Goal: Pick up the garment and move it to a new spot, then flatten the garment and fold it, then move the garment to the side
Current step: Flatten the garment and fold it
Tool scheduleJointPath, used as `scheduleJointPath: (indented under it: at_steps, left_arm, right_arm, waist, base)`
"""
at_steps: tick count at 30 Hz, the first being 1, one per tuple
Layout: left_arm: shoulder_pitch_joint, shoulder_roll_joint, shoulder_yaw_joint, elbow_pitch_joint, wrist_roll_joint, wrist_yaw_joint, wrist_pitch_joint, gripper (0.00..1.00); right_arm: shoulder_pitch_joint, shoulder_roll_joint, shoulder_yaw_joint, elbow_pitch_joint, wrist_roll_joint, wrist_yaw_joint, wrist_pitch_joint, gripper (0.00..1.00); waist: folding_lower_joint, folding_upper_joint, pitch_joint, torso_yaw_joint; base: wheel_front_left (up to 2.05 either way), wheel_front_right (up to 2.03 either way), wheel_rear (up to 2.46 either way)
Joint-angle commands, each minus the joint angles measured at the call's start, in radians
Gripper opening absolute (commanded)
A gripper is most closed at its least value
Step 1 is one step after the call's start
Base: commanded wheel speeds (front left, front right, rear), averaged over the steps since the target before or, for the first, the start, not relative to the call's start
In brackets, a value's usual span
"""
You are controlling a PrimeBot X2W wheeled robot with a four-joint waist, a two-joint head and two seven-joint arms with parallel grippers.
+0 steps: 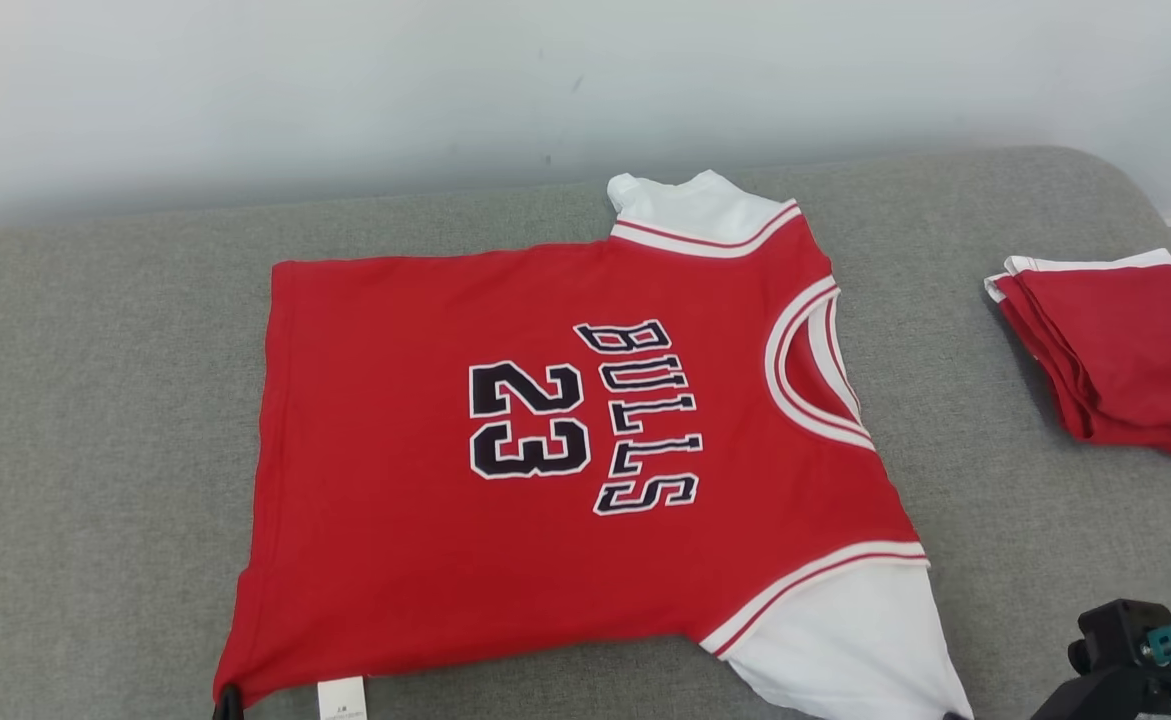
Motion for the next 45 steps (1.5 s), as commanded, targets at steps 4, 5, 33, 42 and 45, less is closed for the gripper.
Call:
scheduleJointPath:
  at_steps: [4,5,33,42,45]
  left_arm:
    - [0.029,0.029,-0.001,-0.028,0.026,0.02,0.015,0.0]
    - [0.028,0.034,-0.001,-0.034,0.031,0.024,0.015,0.0]
    - [-0.429,0.118,-0.122,0.048,0.156,0.103,0.227,0.0]
    - [-0.551,0.119,-0.158,0.171,0.2,0.098,0.224,0.0]
    - [-0.587,0.113,-0.167,0.208,0.207,0.091,0.215,0.0]
  right_arm:
    - [0.04,0.0,-0.004,-0.03,0.025,0.0,0.035,0.0]
    - [0.043,0.0,-0.004,-0.034,0.033,0.0,0.034,0.0]
    - [-0.542,-0.12,0.058,0.174,0.157,0.0,-0.26,0.0]
    - [-0.641,-0.207,0.157,0.291,0.153,0.0,-0.391,0.0]
    - [-0.671,-0.232,0.182,0.328,0.163,0.0,-0.425,0.0]
  waist:
    - [0.0001,0.0,-0.005,0.004]
    - [0.0001,0.0,-0.007,0.006]
    - [0.0001,0.0,0.104,0.061]
    - [0.0001,0.0,0.15,0.071]
    - [0.0001,0.0,0.163,0.072]
  base:
    - [0.0,0.0,0.0]
    - [0.0,0.0,0.0]
    - [0.0,0.0,0.0]
    - [0.0,0.0,0.0]
    - [0.0,0.0,0.0]
